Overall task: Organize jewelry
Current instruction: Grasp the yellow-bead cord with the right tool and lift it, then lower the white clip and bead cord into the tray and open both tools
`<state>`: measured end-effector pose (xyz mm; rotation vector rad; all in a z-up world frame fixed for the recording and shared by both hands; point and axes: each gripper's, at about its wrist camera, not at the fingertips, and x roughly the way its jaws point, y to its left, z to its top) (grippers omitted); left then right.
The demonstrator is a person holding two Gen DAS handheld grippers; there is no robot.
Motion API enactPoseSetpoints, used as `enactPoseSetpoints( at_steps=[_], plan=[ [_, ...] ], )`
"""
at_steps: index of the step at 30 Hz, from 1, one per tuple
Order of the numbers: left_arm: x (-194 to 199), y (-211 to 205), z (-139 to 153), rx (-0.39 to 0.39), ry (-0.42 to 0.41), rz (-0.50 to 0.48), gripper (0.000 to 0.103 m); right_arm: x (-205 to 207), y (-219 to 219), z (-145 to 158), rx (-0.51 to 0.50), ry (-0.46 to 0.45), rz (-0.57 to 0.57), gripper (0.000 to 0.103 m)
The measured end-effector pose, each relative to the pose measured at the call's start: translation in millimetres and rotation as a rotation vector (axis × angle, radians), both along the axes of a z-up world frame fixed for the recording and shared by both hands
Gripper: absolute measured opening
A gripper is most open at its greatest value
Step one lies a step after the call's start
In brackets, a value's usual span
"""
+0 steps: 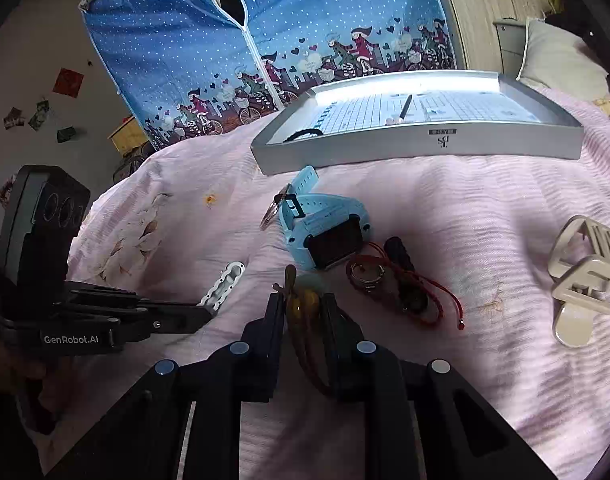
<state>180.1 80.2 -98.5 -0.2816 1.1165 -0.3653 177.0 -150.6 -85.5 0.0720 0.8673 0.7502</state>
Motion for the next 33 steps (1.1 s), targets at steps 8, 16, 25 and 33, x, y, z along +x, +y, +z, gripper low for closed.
enactPoseSetpoints(
  at_steps=[8,16,25,33],
  plan=[
    [-17.1,4.2,23.4,-0.072,-0.060,0.018,0.001,-16.6,-4.4,20.2,0.033,-0.096,-0.018,0.018],
    [-14.0,-2.5,59.8,-0.052,-0.283,0.045,0.001,1.4,-11.1,36.7,0.085,-0.122,-0.075,0.018],
    [89.9,-7.5,75.0,-0.061,-0.359,0.085,0.001,90.1,-13.9,64.9,0.087,-0.126,-0.198,0.018],
    [165.2,-10.4,45.7,-0.027,-0.252,0.112,0.001,168.5,-18.5,34.3,0.057,-0.010,-0.284,0.018]
  ],
)
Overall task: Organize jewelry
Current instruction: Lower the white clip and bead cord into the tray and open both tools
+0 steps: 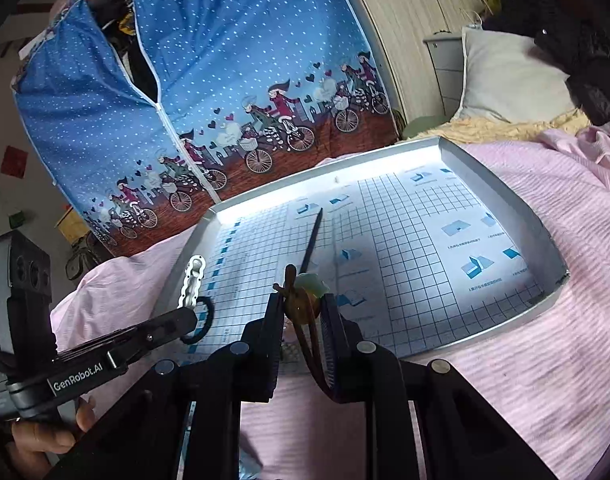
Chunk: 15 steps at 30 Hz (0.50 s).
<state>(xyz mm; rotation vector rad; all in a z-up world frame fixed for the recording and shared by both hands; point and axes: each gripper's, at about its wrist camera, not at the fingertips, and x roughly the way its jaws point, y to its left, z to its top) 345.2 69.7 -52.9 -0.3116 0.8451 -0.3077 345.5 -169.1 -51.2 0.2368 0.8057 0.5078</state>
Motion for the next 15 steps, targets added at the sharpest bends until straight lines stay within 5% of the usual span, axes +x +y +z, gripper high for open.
enactPoseSetpoints(
  at_steps=[10,12,15],
  plan=[
    [17.7,4.4,-29.4,-0.009,0.095,-0.003,0.001,20.8,3.0,-14.2,-0.072,0.080,0.013,0.021],
    [17.6,6.5,-28.1,-0.027,0.111,0.018,0.003,21.0,2.0,-13.5,-0.078,0.089,0.012,0.046],
    [14.5,11.0,-22.9,-0.043,0.121,0.042,0.013,16.4,-1.7,-6.3,-0.085,0.067,-0.013,0.061]
  ],
)
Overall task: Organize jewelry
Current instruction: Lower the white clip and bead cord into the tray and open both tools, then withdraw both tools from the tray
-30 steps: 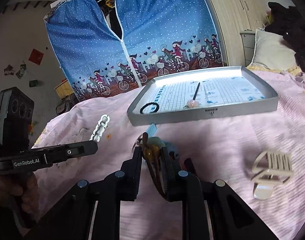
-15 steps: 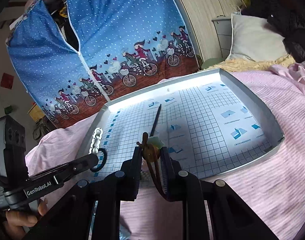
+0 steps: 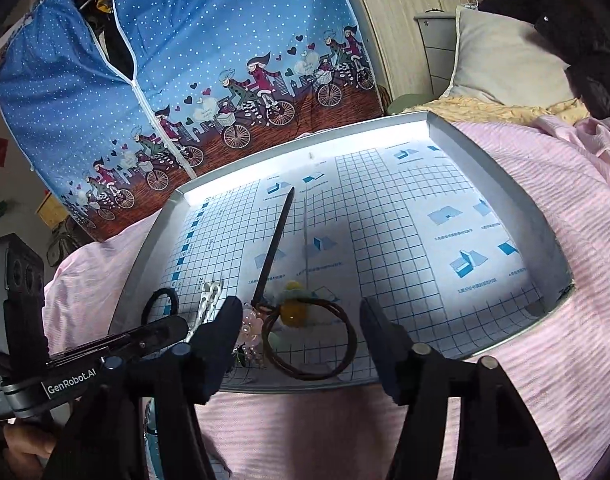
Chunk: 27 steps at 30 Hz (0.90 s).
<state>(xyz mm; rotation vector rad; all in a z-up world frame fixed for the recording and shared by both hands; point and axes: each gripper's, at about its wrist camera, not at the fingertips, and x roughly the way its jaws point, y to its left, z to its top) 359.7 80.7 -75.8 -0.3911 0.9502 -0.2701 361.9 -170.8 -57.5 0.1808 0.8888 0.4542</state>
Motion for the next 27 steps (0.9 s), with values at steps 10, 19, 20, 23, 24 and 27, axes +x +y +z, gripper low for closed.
enactPoseSetpoints(
  at_steps=[10,19,20,23,24,27],
  plan=[
    [-42.3,9.2,49.0,0.008,-0.119,0.116,0.084,-34.6,-39.3,54.9,0.072,-0.115,-0.058,0.096],
    [-106.6,9.5,121.1,-0.006,-0.340,0.204,0.101,-106.8,-59.2,115.4,0.043,-0.364,-0.001,0.103],
    [-115.4,6.7,128.0,0.004,-0.365,0.201,0.101,-117.2,-60.9,120.1,0.029,-0.392,0.003,0.103],
    [-141.5,-5.1,145.2,0.073,-0.430,0.186,0.102,-143.9,-64.7,126.7,-0.011,-0.431,0.014,0.103],
    [-150.6,-10.6,148.6,0.099,-0.445,0.178,0.101,-152.3,-66.0,127.2,-0.018,-0.435,0.017,0.103],
    [-176.5,-27.1,153.3,0.168,-0.478,0.149,0.102,-175.2,-70.1,124.8,-0.027,-0.433,0.024,0.103]
  ],
)
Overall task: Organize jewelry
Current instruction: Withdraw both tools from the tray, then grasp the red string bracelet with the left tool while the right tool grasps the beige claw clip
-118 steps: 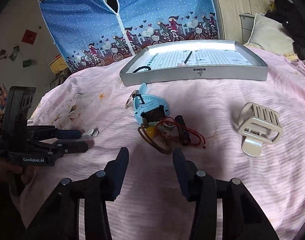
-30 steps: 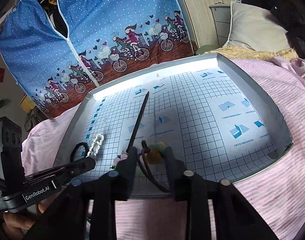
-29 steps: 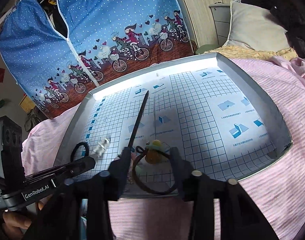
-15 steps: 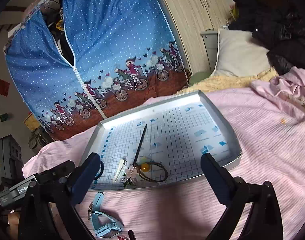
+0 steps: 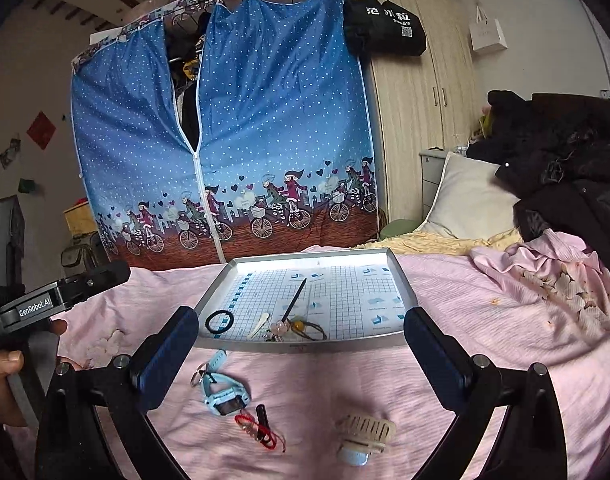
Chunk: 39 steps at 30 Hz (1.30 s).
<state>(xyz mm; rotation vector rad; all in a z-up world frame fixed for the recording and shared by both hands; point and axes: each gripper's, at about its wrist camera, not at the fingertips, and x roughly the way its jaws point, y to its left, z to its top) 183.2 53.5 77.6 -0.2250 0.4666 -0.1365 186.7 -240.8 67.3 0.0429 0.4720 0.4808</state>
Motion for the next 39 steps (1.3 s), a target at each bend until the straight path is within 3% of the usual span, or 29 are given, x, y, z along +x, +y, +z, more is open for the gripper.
enactPoseSetpoints(
  at_steps=[4,10,19,23,30,34,37,39],
  plan=[
    [-30.1,-21.8,-6.4,0.062,0.005,-0.030,0.102,-28.4,-5.2,-5.0,-0.008,0.005,-0.002,0.103],
    [-69.9,-34.3,-23.3,0.081,0.018,-0.048,0.102,-63.8,-15.9,-13.9,-0.044,0.017,-0.004,0.103],
    [-99.9,-31.6,-73.4,0.083,0.158,-0.022,0.101,-88.0,-36.5,-54.4,-0.066,0.122,-0.047,0.103],
    [-98.6,-32.0,-87.7,0.047,0.221,-0.029,0.101,-80.3,-42.5,-77.3,-0.046,0.206,-0.085,0.103],
    [-85.1,-44.1,-110.7,0.098,0.293,-0.064,0.101,-58.8,-53.6,-108.2,-0.021,0.344,-0.140,0.103],
    [-75.9,-45.4,-122.8,0.074,0.316,-0.105,0.101,-52.2,-57.6,-116.7,-0.025,0.377,-0.169,0.103],
    [-66.1,-48.4,-124.5,0.025,0.298,-0.200,0.090,-46.8,-55.4,-119.3,-0.058,0.381,-0.161,0.103],
    [-56.1,-53.7,-126.2,0.033,0.303,-0.262,0.071,-40.8,-52.9,-120.1,-0.086,0.371,-0.140,0.103]
  ],
)
